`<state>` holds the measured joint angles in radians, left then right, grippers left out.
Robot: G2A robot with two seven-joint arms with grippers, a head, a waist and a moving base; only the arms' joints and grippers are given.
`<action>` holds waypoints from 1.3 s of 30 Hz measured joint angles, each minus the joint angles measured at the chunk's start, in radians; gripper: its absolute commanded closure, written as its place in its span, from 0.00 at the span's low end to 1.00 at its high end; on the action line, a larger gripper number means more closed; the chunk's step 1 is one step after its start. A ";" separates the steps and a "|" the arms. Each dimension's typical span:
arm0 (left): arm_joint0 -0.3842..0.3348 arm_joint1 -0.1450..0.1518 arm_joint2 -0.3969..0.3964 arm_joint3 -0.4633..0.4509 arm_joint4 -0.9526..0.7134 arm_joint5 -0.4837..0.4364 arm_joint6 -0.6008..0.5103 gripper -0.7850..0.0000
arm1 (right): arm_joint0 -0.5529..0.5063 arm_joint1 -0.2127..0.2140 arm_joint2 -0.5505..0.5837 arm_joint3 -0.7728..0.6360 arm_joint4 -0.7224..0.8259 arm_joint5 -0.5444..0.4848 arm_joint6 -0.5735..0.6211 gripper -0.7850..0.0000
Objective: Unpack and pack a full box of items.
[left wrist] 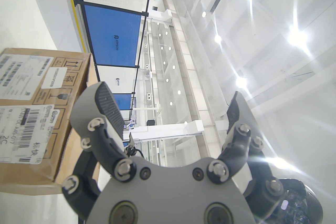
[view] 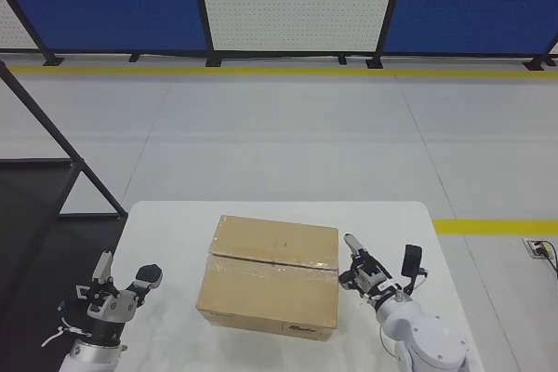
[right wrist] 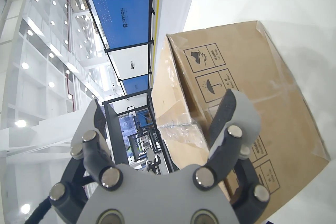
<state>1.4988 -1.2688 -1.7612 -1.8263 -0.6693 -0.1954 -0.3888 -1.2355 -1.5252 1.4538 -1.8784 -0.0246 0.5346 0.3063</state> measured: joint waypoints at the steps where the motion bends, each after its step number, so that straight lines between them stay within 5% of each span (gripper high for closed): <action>1: 0.000 0.000 0.000 0.000 0.000 0.000 0.000 0.00 | -0.001 0.001 -0.001 -0.001 0.001 -0.001 -0.001 0.00; 9: 0.000 0.000 0.000 0.000 0.000 0.000 0.000 0.00 | -0.001 0.007 -0.011 -0.003 0.012 -0.028 -0.004 0.00; 18: 0.000 0.000 0.000 0.000 0.000 0.000 0.000 0.00 | -0.027 0.005 -0.044 -0.066 0.071 -0.210 -0.060 0.00; 30: 0.013 0.000 -0.030 0.001 -0.028 -0.010 0.021 0.00 | 0.254 -0.014 -0.276 0.190 0.008 -0.083 0.017 0.00; 39: 0.010 0.000 -0.033 0.004 -0.030 -0.002 0.016 0.00 | 0.236 -0.004 -0.254 0.217 0.044 -0.091 0.089 0.00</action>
<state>1.5086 -1.2683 -1.7938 -1.8227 -0.6989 -0.1977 -0.3725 -0.9997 -1.5293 1.1994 -1.6610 0.0199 0.4434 0.3952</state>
